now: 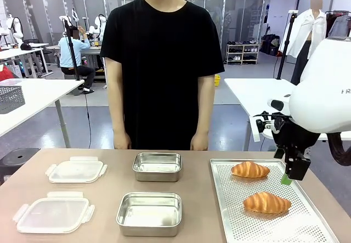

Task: Place the bread into the airtight container.
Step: Pick up a Butter Roll and place it into an empty Airtight Container.

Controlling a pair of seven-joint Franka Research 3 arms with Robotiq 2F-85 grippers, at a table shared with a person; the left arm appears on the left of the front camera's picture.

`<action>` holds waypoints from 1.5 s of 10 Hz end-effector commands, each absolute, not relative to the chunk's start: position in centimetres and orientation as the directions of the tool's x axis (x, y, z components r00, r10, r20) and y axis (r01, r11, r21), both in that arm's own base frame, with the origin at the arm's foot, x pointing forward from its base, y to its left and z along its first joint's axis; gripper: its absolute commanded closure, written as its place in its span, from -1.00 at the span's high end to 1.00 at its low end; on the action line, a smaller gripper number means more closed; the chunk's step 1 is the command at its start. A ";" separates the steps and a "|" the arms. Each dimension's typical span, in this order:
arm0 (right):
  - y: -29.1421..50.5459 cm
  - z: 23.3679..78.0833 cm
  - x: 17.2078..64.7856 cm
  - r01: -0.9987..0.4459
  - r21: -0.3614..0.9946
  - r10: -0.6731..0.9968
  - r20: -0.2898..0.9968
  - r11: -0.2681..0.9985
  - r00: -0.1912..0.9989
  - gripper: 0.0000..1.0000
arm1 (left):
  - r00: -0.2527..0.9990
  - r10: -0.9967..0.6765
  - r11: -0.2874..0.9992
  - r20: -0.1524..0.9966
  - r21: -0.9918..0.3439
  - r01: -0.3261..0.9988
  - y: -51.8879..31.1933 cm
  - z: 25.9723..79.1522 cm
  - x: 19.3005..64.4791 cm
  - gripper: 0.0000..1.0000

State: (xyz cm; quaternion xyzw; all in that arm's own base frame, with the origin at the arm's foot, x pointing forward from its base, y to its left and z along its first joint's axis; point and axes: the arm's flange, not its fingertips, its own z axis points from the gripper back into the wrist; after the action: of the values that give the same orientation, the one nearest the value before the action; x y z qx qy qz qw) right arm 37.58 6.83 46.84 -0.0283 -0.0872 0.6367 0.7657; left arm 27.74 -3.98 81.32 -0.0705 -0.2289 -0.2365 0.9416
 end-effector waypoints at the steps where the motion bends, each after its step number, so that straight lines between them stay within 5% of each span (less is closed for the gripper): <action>1: 7.2 44.6 39.9 -0.983 -0.118 0.989 0.062 0.142 0.135 1.00 | 0.782 -0.416 0.876 0.464 -0.025 0.481 -3.9 81.3 27.6 1.00; 15: 6.9 30.7 45.7 -0.993 -0.052 0.994 0.042 0.103 0.101 1.00 | 0.782 -0.416 0.876 0.464 -0.025 0.481 -3.9 81.3 27.6 1.00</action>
State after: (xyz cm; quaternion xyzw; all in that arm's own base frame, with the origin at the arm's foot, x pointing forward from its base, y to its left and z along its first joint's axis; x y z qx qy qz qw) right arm 44.72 7.06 31.14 -0.0111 -0.0277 0.6623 0.7487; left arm 27.74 -3.98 81.31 -0.0705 -0.2288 -0.2365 0.9417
